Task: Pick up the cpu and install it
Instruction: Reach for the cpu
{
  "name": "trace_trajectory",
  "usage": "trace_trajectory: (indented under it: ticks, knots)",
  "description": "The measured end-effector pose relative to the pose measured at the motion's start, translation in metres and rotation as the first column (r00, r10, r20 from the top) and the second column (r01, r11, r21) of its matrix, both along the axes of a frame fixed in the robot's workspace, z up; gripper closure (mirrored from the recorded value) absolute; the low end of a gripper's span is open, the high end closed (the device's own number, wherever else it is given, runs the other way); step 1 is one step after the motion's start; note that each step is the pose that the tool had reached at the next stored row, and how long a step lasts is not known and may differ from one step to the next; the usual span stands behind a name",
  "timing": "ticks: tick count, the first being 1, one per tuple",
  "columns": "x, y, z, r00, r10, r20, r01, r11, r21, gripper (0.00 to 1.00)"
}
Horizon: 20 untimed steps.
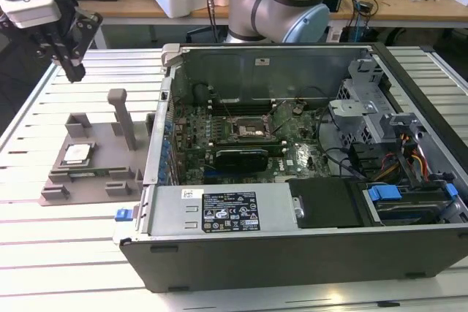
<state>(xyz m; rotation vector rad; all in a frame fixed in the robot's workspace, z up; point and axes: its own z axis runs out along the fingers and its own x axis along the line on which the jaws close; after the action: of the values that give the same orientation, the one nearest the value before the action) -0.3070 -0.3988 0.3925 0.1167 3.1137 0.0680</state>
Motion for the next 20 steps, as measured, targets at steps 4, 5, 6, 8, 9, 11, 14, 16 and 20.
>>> trace_trajectory:
  ticks: [4, 5, 6, 8, 9, 11, 14, 16, 20]
  knots:
    - [-0.017, 0.0000, -0.0008, 1.0000, 0.000, 0.0001, 0.000, 1.0000, 0.0000, 0.89]
    - [-0.019, 0.0000, -0.0009, 1.0000, 0.000, 0.0000, 0.000, 1.0000, 0.0000, 0.89]
    - [-0.022, 0.0000, -0.0011, 1.0000, 0.000, 0.0000, 0.000, 1.0000, 0.0000, 0.89]
    - [-0.031, 0.0000, -0.0015, 1.0000, 0.000, 0.0000, 0.000, 1.0000, 0.0000, 0.89]
    - [-0.034, 0.0000, -0.0016, 1.0000, 0.000, 0.0000, 0.000, 1.0000, 0.0000, 0.89]
    - [-0.041, 0.0000, -0.0019, 1.0000, 0.000, 0.0000, 0.000, 1.0000, 0.0000, 0.89]
    - [-0.049, 0.0000, -0.0021, 1.0000, 0.000, 0.0000, 0.000, 1.0000, 0.0000, 0.89]
    - [-0.053, 0.0000, -0.0022, 1.0000, 0.000, 0.0000, 0.000, 1.0000, 0.0000, 0.89]
    - [-0.062, 0.0000, -0.0024, 1.0000, 0.000, 0.0000, 0.000, 1.0000, 0.0000, 0.89]
